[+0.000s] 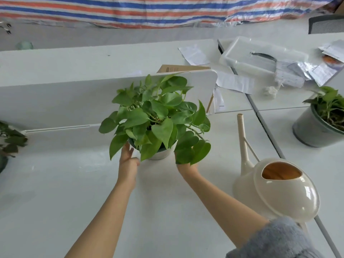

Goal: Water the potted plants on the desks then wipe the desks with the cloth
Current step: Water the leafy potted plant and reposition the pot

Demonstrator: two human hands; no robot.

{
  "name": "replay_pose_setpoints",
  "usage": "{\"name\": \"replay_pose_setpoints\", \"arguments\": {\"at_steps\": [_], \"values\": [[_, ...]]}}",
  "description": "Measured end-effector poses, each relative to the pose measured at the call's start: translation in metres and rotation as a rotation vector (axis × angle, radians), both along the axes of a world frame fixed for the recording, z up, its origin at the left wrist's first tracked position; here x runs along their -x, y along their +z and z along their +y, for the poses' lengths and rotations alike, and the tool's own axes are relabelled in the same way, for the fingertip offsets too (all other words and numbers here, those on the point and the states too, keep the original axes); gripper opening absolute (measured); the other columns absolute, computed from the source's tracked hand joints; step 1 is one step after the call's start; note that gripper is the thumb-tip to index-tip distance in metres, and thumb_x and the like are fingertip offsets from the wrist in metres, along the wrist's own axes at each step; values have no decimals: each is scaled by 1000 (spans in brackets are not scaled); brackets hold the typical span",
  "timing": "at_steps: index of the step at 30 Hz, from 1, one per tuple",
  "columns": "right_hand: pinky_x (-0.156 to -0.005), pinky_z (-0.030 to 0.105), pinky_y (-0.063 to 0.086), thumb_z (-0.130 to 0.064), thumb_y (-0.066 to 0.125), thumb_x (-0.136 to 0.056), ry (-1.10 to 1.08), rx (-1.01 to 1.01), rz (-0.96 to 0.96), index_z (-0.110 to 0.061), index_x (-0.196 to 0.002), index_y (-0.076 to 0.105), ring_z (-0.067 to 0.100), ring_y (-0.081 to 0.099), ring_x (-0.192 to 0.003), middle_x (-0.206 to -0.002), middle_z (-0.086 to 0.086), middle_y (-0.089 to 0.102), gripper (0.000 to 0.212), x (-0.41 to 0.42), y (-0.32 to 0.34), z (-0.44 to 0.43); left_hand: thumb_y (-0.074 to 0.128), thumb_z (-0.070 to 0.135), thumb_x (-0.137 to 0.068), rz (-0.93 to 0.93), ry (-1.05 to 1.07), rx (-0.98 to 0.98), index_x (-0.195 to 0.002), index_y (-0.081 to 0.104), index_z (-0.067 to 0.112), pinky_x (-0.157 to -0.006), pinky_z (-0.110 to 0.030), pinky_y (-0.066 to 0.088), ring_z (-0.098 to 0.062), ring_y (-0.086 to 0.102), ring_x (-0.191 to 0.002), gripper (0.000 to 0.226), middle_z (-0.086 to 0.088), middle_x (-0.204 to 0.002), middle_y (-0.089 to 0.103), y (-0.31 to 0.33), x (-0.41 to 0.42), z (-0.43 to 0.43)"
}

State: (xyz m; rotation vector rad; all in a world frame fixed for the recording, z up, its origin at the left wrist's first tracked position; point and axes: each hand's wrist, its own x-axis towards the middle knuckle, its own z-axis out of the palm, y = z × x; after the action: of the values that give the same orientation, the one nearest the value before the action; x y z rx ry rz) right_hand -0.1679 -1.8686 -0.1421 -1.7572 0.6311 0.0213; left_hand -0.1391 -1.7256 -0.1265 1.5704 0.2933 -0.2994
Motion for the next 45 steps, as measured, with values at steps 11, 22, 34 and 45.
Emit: {"name": "replay_pose_setpoints", "arguments": {"at_steps": [11,22,34,45], "values": [[-104,40,37,4,36,-85,277,204,164,-23,-148,2,33,29,-135,-153,7,21,77,-1,23,-10,42,-4,-68,37,-184,-96,-146,14,33,-88,-27,35,-6,36,-126,91,12,-152,22,9,30,-7],[-101,30,39,-9,48,-90,274,251,191,-13,-137,40,24,40,-129,-144,8,34,48,118,38,-46,39,-7,-86,105,-381,-289,-148,13,25,-89,-27,35,-20,35,-132,75,0,-155,20,7,110,-3],[-50,13,34,-9,49,-89,96,71,312,-9,-89,56,9,50,-63,-76,-1,52,7,258,46,-91,43,2,-91,-107,-778,-540,-141,35,5,-113,-26,19,-21,20,-144,50,-13,-156,18,-15,178,-54],[-55,25,31,-44,56,-84,-4,234,351,-9,-62,54,18,43,-62,-67,6,48,41,281,57,-175,38,11,-95,-198,-948,-797,-145,24,14,-116,-31,17,-20,5,-147,52,-6,-158,7,-22,217,-87]]}}
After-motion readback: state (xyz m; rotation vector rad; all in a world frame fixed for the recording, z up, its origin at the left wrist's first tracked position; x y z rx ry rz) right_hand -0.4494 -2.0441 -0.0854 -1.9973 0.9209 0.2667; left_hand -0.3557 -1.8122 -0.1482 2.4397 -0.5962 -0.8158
